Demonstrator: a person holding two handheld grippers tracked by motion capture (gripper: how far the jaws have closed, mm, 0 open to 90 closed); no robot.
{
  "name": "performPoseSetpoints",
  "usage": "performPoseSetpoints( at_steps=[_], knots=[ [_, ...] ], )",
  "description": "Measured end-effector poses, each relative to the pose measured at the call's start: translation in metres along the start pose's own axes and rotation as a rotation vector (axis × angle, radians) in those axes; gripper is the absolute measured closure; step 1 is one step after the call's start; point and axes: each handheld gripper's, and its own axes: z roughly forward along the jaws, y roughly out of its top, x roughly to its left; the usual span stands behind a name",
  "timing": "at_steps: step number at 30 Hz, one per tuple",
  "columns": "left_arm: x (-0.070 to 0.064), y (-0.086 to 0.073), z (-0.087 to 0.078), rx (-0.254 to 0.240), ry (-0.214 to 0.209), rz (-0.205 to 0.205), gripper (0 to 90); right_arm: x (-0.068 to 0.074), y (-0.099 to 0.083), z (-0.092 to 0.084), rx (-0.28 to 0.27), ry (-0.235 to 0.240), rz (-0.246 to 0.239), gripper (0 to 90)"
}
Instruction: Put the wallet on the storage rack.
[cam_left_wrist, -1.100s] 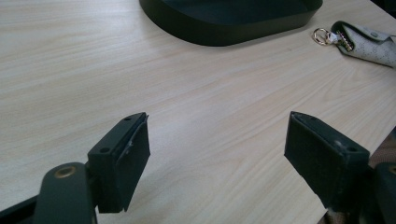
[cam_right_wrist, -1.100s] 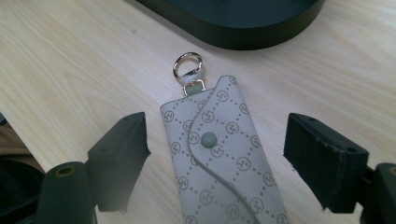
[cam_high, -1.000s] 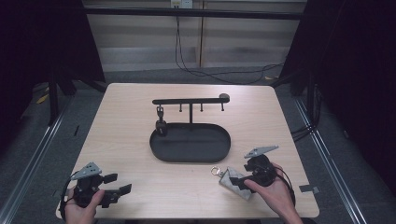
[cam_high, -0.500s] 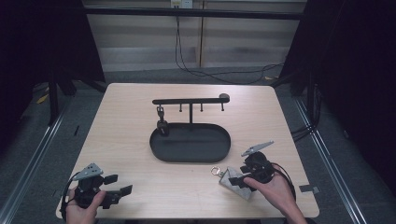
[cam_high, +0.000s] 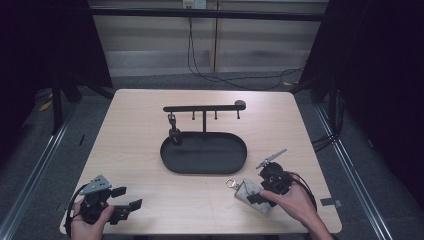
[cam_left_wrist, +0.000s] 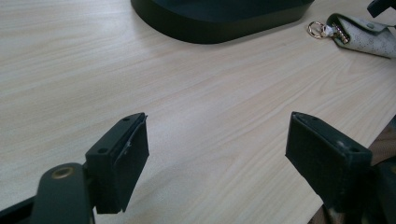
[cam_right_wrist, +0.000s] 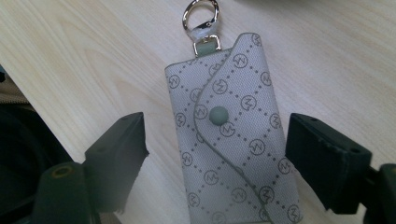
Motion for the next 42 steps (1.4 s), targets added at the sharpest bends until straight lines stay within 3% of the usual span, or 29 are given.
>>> performPoseSetpoints(
  at_steps=[7,15,32,42],
  knots=[
    [0.0,0.0,0.0,-0.001,-0.017,0.007,20.5,0.001,0.006,0.007,0.058,-0.012,-0.029,20.1],
    [0.001,-0.001,0.001,0.012,-0.021,0.001,20.4,-0.001,0.011,0.015,0.089,-0.028,-0.036,19.5],
    [0.001,-0.001,0.003,0.032,-0.028,0.007,20.2,0.001,0.017,0.028,0.209,-0.059,-0.059,23.8],
    [0.001,-0.001,0.003,0.035,-0.035,0.007,20.2,0.001,0.019,0.031,0.227,-0.061,-0.06,23.5]
  ],
)
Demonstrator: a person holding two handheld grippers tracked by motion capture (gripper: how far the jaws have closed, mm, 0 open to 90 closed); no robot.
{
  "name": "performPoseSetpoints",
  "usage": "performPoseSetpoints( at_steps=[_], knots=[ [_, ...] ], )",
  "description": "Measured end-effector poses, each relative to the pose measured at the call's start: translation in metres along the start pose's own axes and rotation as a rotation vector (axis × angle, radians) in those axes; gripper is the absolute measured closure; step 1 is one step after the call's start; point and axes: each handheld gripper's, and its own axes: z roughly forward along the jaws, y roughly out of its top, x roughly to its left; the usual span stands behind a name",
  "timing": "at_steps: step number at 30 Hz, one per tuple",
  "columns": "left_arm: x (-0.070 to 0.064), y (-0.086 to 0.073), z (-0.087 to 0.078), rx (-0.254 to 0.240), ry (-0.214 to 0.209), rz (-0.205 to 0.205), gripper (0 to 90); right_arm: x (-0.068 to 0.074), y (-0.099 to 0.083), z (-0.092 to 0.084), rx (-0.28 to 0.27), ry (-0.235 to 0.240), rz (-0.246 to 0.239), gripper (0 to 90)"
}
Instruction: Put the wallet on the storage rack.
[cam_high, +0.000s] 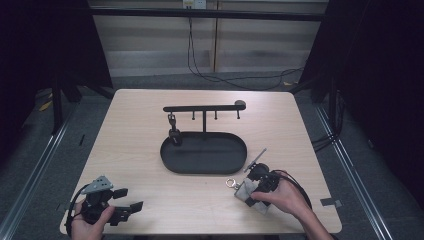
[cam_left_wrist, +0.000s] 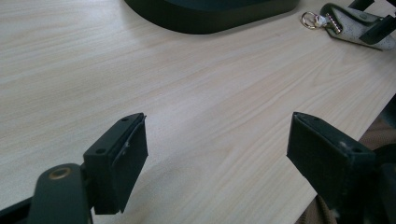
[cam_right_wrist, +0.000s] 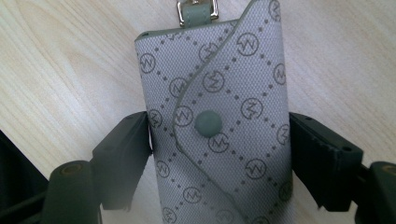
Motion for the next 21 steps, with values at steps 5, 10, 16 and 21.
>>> performPoseSetpoints(
  at_steps=[5,10,16,21],
  knots=[
    [0.0,0.0,0.0,-0.002,0.003,0.0,20.2,0.004,0.003,0.001,0.025,-0.032,-0.009,25.8],
    [0.0,0.0,0.0,-0.002,0.004,-0.001,20.2,0.004,0.008,0.001,0.059,-0.038,-0.009,29.2],
    [0.001,0.0,0.0,0.001,0.003,0.001,20.2,0.004,0.011,-0.002,0.077,-0.026,0.01,32.3],
    [0.001,0.0,0.0,0.009,0.015,-0.005,20.3,0.005,0.014,-0.004,0.097,-0.036,0.002,32.7]
  ],
)
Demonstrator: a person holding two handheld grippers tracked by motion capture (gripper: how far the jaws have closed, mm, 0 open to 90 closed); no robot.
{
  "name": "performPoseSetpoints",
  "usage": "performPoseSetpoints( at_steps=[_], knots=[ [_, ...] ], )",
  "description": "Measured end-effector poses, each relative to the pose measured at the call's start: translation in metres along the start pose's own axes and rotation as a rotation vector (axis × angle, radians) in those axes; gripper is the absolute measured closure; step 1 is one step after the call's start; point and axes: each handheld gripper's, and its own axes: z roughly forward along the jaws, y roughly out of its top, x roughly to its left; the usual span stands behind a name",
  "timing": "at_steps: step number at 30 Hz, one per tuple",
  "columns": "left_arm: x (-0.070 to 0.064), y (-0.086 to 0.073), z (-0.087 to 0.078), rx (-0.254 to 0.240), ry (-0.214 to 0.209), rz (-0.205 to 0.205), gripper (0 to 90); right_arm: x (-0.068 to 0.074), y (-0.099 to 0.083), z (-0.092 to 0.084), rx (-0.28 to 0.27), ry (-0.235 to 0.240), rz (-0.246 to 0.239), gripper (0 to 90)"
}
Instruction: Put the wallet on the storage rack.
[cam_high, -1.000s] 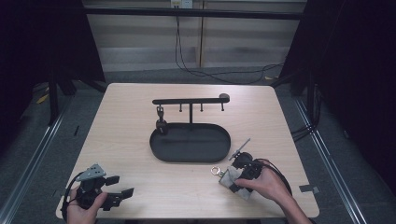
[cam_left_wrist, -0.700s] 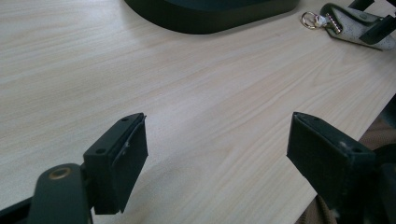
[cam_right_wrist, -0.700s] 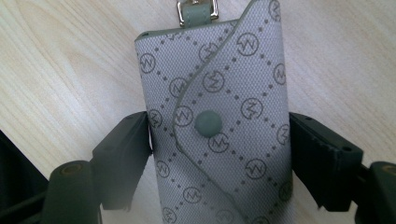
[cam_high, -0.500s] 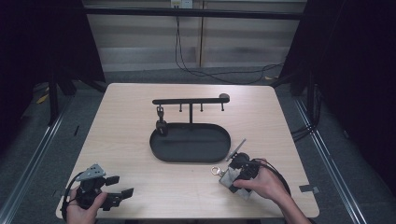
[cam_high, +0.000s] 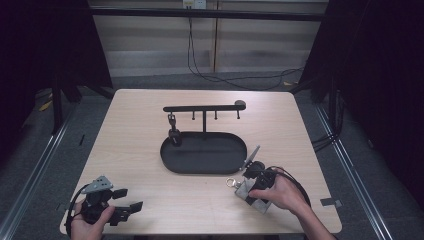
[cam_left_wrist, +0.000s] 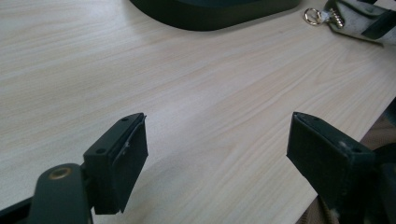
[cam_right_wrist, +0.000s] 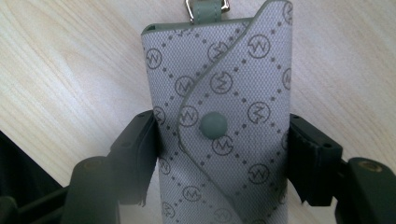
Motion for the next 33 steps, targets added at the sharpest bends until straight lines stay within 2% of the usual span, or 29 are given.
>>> performPoseSetpoints(
  at_steps=[10,18,21,23,33],
  knots=[
    [0.001,0.0,-0.001,0.0,-0.002,0.0,20.3,0.003,0.004,-0.015,0.008,-0.021,-0.01,32.9],
    [0.0,0.0,-0.001,0.001,-0.004,0.003,20.3,0.005,0.005,-0.022,0.039,-0.041,-0.015,32.8],
    [0.0,0.0,-0.001,-0.011,-0.029,0.015,20.2,0.005,0.005,-0.025,0.037,-0.041,-0.014,32.9],
    [-0.002,0.001,-0.001,-0.009,-0.026,0.024,20.2,0.005,0.005,-0.027,0.04,-0.044,-0.013,32.8],
    [-0.001,0.001,0.0,-0.007,-0.028,0.019,20.2,-0.001,0.005,-0.04,0.017,-0.053,0.0,32.9]
  ],
)
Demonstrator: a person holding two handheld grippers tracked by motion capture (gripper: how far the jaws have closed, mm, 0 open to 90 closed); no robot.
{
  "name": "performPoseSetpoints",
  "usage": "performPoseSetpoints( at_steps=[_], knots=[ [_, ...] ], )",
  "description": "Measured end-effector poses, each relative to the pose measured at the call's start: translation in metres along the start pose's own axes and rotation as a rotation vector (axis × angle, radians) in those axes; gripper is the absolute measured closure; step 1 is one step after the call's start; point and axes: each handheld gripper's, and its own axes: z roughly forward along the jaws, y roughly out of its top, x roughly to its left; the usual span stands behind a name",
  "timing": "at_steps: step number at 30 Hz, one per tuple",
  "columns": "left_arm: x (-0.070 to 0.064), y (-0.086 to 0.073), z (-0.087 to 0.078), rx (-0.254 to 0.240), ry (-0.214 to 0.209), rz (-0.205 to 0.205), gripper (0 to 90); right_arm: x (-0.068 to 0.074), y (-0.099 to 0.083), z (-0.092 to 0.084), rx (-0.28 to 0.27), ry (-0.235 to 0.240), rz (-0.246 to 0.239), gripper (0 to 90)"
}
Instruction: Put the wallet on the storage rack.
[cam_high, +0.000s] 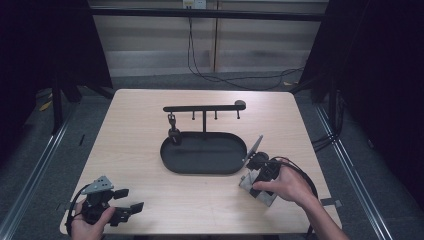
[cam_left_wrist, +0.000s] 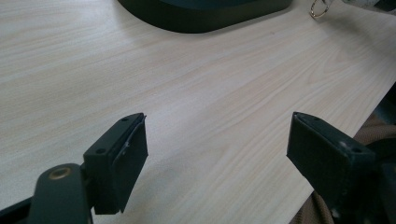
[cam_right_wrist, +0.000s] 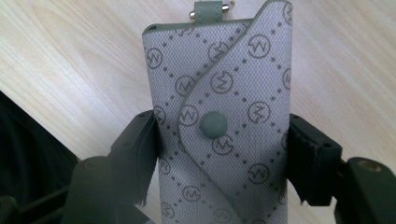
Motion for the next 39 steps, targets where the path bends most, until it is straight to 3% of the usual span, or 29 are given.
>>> performPoseSetpoints(
  at_steps=[15,23,39],
  knots=[
    [-0.001,0.0,0.002,0.008,-0.007,0.004,20.2,-0.005,0.008,-0.021,-0.007,-0.006,0.022,32.9],
    [-0.002,0.0,0.002,0.013,-0.01,0.008,20.2,-0.013,0.006,-0.039,-0.073,0.0,0.066,32.9],
    [-0.003,0.0,0.002,0.021,-0.019,0.014,20.2,-0.032,0.018,-0.047,-0.094,0.004,0.103,33.0]
  ],
)
